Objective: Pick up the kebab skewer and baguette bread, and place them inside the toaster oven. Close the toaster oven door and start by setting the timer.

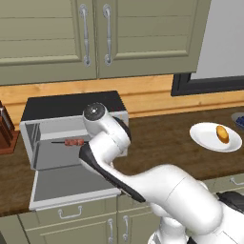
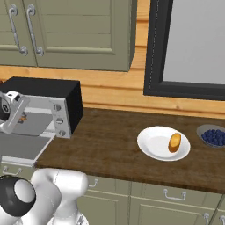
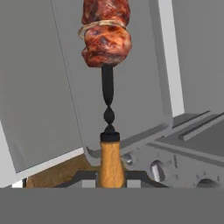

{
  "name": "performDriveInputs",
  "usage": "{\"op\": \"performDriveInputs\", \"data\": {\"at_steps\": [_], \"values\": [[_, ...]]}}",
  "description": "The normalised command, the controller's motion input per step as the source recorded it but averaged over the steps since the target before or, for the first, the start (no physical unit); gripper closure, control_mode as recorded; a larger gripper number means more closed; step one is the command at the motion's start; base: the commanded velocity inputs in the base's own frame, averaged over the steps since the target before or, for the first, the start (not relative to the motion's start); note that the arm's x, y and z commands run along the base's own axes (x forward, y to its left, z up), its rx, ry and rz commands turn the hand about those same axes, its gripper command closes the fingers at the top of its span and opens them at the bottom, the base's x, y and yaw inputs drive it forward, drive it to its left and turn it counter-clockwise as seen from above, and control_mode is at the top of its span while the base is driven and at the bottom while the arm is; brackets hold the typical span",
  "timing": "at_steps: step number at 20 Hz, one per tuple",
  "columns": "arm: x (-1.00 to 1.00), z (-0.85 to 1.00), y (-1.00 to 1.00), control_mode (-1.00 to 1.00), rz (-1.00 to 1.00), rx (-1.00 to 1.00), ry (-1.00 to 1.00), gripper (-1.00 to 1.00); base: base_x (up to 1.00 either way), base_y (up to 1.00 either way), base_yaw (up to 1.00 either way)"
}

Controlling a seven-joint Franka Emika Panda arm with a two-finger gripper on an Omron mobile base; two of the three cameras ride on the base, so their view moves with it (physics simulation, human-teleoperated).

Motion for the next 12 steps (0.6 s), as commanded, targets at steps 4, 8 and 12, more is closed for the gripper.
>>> {"op": "performDriveInputs", "data": {"at_steps": [4,8,12], "values": [[0.40,-0.33,0.39,-1.00,0.00,0.00,0.00,1.00,0.00,0.00,0.00],[0.46,-0.31,0.38,-1.00,0.00,0.00,0.00,1.00,0.00,0.00,0.00],[0.45,-0.31,0.43,-1.00,0.00,0.00,0.00,1.00,0.00,0.00,0.00]]}}
